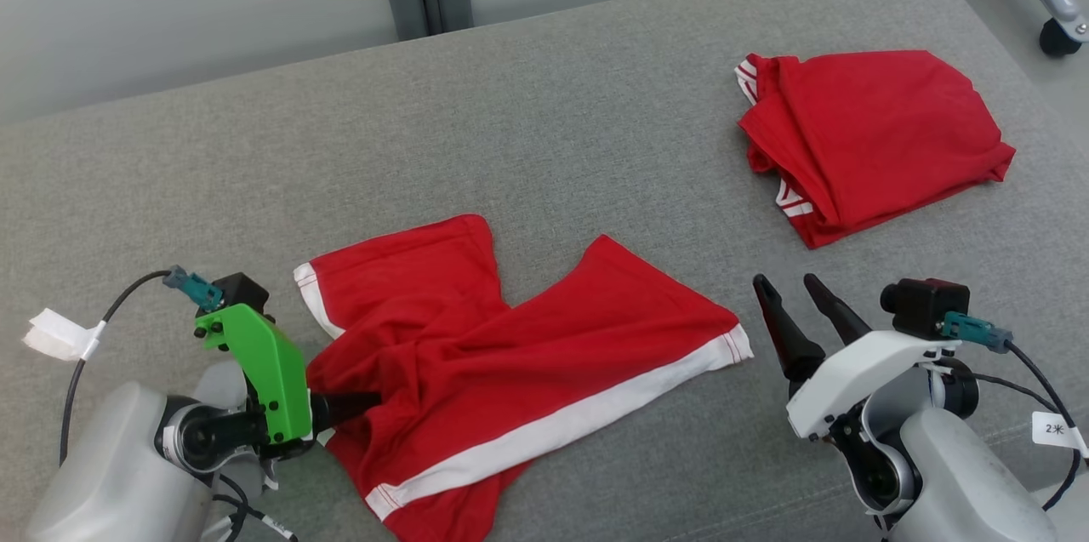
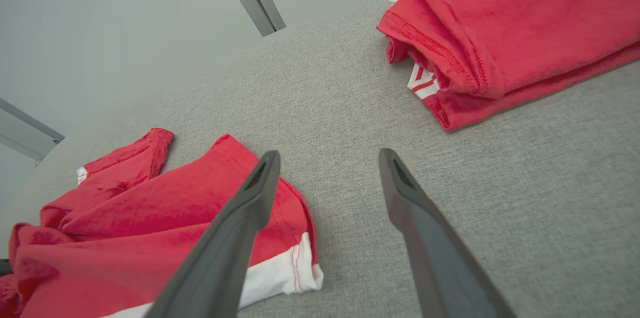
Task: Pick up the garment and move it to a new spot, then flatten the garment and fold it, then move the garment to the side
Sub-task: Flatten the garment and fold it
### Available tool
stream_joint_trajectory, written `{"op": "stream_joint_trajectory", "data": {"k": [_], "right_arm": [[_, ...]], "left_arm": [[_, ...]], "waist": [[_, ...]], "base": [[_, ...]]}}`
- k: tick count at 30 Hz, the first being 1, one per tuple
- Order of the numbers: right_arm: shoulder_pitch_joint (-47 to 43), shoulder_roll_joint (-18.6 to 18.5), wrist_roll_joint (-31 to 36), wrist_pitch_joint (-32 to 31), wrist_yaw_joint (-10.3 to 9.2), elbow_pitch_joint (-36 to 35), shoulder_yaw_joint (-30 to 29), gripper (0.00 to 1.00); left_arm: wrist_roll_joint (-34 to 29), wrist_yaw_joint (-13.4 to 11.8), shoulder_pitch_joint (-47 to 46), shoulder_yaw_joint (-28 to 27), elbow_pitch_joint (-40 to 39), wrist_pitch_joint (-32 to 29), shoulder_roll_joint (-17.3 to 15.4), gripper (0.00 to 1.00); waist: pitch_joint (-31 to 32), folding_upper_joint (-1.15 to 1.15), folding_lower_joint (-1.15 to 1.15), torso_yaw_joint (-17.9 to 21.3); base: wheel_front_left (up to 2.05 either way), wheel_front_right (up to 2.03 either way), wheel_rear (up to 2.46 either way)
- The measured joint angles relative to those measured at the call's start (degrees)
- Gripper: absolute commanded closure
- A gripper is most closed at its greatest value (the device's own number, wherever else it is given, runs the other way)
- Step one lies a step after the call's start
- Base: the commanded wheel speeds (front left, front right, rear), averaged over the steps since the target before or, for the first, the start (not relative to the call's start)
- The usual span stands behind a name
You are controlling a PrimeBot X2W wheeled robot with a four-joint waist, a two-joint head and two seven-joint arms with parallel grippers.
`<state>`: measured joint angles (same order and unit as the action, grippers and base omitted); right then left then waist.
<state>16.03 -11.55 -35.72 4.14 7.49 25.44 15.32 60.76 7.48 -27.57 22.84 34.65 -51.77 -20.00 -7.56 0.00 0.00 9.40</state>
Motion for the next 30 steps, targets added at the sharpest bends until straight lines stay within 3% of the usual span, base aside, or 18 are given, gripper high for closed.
{"op": "stream_joint_trajectory", "data": {"k": [2,3,5,6,14,24,30], "right_arm": [[0.48,-0.04,-0.42,0.21,0.00,0.75,0.55,0.00],[0.71,-0.05,-0.43,0.27,0.00,0.91,0.67,0.00],[0.96,-0.05,-0.60,0.53,0.00,1.34,0.98,0.00],[0.98,-0.07,-0.73,0.53,0.00,1.56,1.15,0.00],[1.32,-0.46,-1.59,1.30,0.00,3.09,1.86,0.00],[1.33,-1.10,-1.92,1.70,0.00,3.25,2.22,0.00],[2.01,-1.66,-1.92,1.79,0.00,2.89,2.15,0.00]], "left_arm": [[0.45,0.00,-0.36,1.02,0.85,0.10,-0.01,0.02],[0.75,0.00,-0.46,1.27,0.99,0.14,-0.01,0.51],[0.88,0.00,-0.72,1.72,1.53,0.69,-0.01,0.79],[1.08,0.00,-0.81,1.96,1.78,0.77,-0.01,1.00],[3.03,0.00,-1.27,4.19,0.83,1.27,-1.02,1.00],[3.71,0.00,-7.81,1.77,-4.75,5.44,-8.03,1.00],[1.44,0.00,-12.46,0.34,-3.65,11.98,-10.37,1.00]], "waist": [[-0.41,0.00,0.00,0.39],[-0.48,0.00,0.00,0.47],[-0.56,0.00,0.00,0.59],[-0.55,0.00,0.00,0.62],[0.25,0.00,0.00,0.44],[1.36,0.00,0.00,0.26],[0.11,0.00,0.00,1.31]], "base": [[0.00,0.00,0.00],[0.00,0.00,0.00],[0.00,0.00,0.00],[0.00,0.00,0.00],[0.00,0.00,0.00],[0.00,0.00,0.00],[0.00,0.00,0.00]]}}
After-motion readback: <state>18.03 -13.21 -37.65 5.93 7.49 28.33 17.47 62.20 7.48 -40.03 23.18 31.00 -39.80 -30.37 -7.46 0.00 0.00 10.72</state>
